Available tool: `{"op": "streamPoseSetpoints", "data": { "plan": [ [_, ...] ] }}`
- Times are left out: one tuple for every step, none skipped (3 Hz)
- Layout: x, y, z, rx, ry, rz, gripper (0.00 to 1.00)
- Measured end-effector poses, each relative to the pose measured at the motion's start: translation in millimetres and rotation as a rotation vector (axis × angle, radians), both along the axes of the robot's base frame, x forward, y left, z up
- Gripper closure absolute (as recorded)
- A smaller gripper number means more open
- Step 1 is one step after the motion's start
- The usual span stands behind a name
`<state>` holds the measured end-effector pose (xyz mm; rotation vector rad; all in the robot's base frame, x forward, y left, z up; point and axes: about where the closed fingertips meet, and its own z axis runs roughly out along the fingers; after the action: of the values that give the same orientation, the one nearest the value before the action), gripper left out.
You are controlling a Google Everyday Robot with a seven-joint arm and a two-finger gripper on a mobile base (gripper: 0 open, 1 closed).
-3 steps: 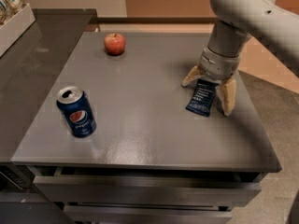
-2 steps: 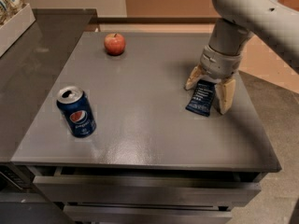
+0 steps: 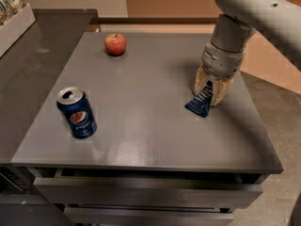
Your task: Move rxbar blueberry near apple
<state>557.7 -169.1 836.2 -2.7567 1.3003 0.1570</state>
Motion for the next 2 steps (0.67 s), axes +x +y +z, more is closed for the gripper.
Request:
{"op": "streamPoseSetpoints", "data": {
  "plan": [
    [5, 9, 19, 0.027, -0.036, -0.05, 1.0],
    [18, 24, 44, 0.049, -0.084, -0.176, 1.0]
  ]
}}
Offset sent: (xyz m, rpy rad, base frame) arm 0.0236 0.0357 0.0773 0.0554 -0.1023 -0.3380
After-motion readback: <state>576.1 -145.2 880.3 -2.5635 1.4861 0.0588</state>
